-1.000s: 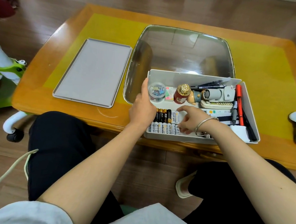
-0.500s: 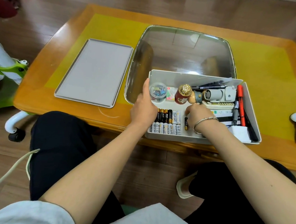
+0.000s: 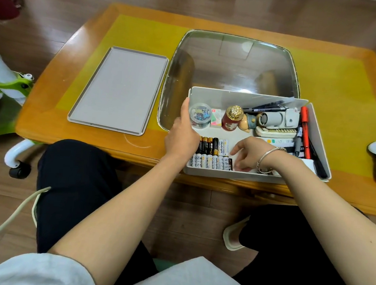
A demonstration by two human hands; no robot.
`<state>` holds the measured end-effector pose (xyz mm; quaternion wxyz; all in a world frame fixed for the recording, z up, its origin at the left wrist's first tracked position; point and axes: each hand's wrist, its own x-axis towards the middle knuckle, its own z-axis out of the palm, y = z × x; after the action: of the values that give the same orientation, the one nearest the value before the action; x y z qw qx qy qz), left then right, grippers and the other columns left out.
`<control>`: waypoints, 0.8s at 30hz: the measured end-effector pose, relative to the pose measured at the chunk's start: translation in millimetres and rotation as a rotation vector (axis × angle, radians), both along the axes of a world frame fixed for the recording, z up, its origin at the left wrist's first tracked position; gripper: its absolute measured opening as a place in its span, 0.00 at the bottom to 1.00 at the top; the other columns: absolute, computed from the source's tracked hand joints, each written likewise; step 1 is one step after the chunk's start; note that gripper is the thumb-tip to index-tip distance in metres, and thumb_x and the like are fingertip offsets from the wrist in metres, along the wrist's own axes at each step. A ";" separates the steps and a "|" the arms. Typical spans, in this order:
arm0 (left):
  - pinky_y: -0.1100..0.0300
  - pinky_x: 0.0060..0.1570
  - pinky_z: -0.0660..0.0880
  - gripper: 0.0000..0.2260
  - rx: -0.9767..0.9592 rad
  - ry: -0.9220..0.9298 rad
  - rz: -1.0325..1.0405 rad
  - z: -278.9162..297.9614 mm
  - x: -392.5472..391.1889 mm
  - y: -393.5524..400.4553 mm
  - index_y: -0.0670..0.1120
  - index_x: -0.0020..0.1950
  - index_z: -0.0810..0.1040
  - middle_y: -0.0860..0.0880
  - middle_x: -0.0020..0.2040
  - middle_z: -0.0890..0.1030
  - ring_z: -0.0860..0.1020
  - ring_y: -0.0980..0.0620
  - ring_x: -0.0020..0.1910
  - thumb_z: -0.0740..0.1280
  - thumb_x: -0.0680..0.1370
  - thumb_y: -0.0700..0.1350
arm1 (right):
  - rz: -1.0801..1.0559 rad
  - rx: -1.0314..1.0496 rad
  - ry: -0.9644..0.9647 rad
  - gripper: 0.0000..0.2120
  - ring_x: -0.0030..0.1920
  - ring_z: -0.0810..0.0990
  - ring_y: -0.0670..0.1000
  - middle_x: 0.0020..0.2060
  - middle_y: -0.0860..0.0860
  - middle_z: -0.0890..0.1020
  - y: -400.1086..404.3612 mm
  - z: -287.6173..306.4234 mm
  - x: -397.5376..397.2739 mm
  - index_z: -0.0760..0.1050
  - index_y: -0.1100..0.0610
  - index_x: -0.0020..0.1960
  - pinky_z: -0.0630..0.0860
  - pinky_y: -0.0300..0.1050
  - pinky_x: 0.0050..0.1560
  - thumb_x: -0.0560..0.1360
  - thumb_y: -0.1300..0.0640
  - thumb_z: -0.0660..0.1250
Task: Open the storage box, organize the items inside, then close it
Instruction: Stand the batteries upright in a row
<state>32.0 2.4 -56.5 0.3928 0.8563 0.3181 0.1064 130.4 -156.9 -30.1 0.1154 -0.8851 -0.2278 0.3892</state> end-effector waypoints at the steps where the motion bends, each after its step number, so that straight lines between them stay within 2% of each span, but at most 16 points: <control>1: 0.48 0.44 0.80 0.37 -0.002 -0.001 -0.001 -0.1 0.0 0.3 0.56 0.78 0.47 0.47 0.62 0.76 0.77 0.49 0.54 0.66 0.77 0.40 | -0.021 0.015 -0.001 0.13 0.40 0.84 0.56 0.42 0.58 0.84 -3.5 3.3 2.3 0.75 0.59 0.54 0.82 0.52 0.45 0.71 0.70 0.67; 4: 0.50 0.43 0.80 0.37 -0.004 -0.012 0.001 -1.5 0.2 0.3 0.55 0.78 0.47 0.47 0.61 0.76 0.77 0.49 0.53 0.66 0.78 0.41 | -0.006 -0.022 -0.107 0.14 0.41 0.83 0.59 0.44 0.57 0.83 -16.6 15.7 9.9 0.77 0.58 0.55 0.81 0.53 0.46 0.72 0.70 0.65; 7: 0.55 0.40 0.76 0.36 0.016 -0.010 0.007 -3.8 0.3 0.7 0.56 0.78 0.47 0.47 0.61 0.76 0.77 0.49 0.53 0.66 0.78 0.42 | 0.118 -0.209 -0.199 0.19 0.46 0.79 0.54 0.52 0.54 0.81 -26.1 22.7 9.9 0.78 0.56 0.58 0.78 0.44 0.49 0.70 0.69 0.63; 9: 0.55 0.40 0.76 0.36 0.016 -0.008 0.009 -4.4 0.4 1.2 0.56 0.78 0.47 0.46 0.61 0.76 0.77 0.49 0.54 0.66 0.78 0.42 | 0.167 -0.289 -0.188 0.17 0.52 0.78 0.54 0.55 0.53 0.80 -28.7 20.3 5.4 0.78 0.58 0.60 0.74 0.41 0.51 0.73 0.67 0.61; 10: 0.54 0.41 0.77 0.36 0.015 -0.004 0.008 -4.2 0.4 1.3 0.56 0.78 0.47 0.46 0.61 0.76 0.77 0.48 0.54 0.66 0.78 0.43 | 0.190 -0.321 -0.175 0.16 0.55 0.78 0.55 0.57 0.54 0.80 -29.1 17.8 3.2 0.77 0.60 0.60 0.74 0.41 0.54 0.74 0.65 0.60; 12: 0.51 0.43 0.79 0.36 0.017 0.006 0.006 -3.1 0.3 0.9 0.56 0.78 0.47 0.46 0.61 0.76 0.77 0.48 0.54 0.66 0.78 0.42 | 0.216 -0.367 -0.143 0.15 0.55 0.78 0.57 0.58 0.58 0.80 -28.4 12.9 1.6 0.77 0.64 0.59 0.75 0.45 0.55 0.75 0.64 0.58; 14: 0.50 0.44 0.79 0.36 0.019 0.010 0.006 -2.6 0.3 0.2 0.56 0.78 0.46 0.46 0.61 0.76 0.77 0.48 0.54 0.66 0.78 0.42 | 0.224 -0.368 -0.123 0.15 0.55 0.79 0.58 0.58 0.59 0.80 -26.6 9.7 2.8 0.78 0.63 0.59 0.76 0.47 0.56 0.75 0.65 0.58; 17: 0.49 0.44 0.80 0.36 0.016 0.004 0.005 -2.4 0.5 0.9 0.56 0.78 0.46 0.46 0.61 0.76 0.77 0.48 0.54 0.66 0.78 0.42 | 0.255 -0.332 -0.088 0.14 0.55 0.79 0.56 0.54 0.54 0.82 -22.2 6.7 3.5 0.80 0.59 0.56 0.76 0.47 0.58 0.75 0.65 0.60; 20: 0.48 0.45 0.80 0.36 0.016 0.004 0.003 -3.2 0.6 1.4 0.56 0.78 0.47 0.47 0.61 0.76 0.77 0.48 0.54 0.66 0.78 0.42 | 0.268 -0.273 -0.134 0.14 0.49 0.79 0.52 0.47 0.49 0.80 -14.9 2.0 2.8 0.80 0.52 0.53 0.76 0.42 0.52 0.74 0.65 0.63; 24: 0.47 0.45 0.80 0.36 0.010 0.004 0.002 -2.9 0.9 1.0 0.56 0.78 0.47 0.46 0.61 0.76 0.78 0.48 0.54 0.66 0.78 0.40 | 0.312 -0.277 -0.250 0.09 0.46 0.79 0.53 0.45 0.51 0.80 -2.1 -7.2 0.1 0.80 0.51 0.46 0.76 0.41 0.47 0.72 0.62 0.67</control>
<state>33.0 3.4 -59.4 0.3876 0.8581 0.3192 0.1069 130.5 -159.0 -37.3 -0.0976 -0.8879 -0.3187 0.3170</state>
